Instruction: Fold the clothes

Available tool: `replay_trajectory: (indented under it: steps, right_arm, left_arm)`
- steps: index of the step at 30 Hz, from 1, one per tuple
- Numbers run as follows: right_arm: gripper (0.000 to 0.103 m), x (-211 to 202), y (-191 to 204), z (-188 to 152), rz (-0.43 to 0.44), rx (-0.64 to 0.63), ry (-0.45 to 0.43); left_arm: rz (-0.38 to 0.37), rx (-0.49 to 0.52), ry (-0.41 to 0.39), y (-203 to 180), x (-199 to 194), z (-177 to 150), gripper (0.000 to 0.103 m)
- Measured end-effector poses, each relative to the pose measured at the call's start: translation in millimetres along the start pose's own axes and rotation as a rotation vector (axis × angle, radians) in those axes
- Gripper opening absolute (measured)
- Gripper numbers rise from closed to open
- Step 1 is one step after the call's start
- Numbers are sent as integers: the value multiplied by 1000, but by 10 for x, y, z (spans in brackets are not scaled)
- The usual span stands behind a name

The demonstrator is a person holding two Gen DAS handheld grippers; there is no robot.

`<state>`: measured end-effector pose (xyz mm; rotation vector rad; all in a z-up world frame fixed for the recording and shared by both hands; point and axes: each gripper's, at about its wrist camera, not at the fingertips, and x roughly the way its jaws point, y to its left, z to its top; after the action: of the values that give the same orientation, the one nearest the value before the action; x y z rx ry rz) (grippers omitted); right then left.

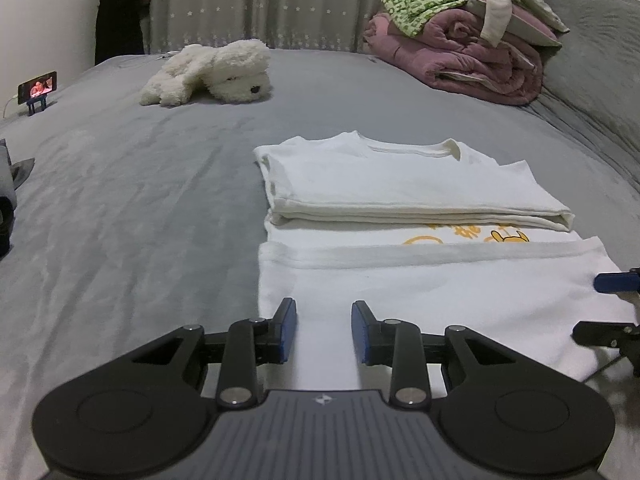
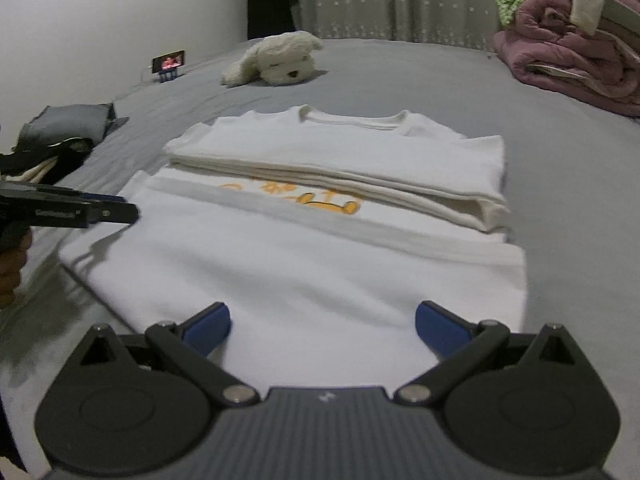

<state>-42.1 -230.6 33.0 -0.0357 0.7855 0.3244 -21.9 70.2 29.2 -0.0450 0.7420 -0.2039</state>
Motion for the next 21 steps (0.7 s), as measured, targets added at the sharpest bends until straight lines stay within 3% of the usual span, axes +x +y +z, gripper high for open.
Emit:
replay_trajectory:
  steps: [7,14,21]
  right_arm:
    - [103,-33,-225,-20,-25,58,18]
    - [103,-67,-237,8,-113,39,-4]
    - [103,9,-285,-11,-133,58,29]
  left_arm:
    - [10,-4,-14,47,-25,2,30]
    - [17,14,-16,41,-74,-28,30]
    - [14,-1,-24,62,-111,-37,30]
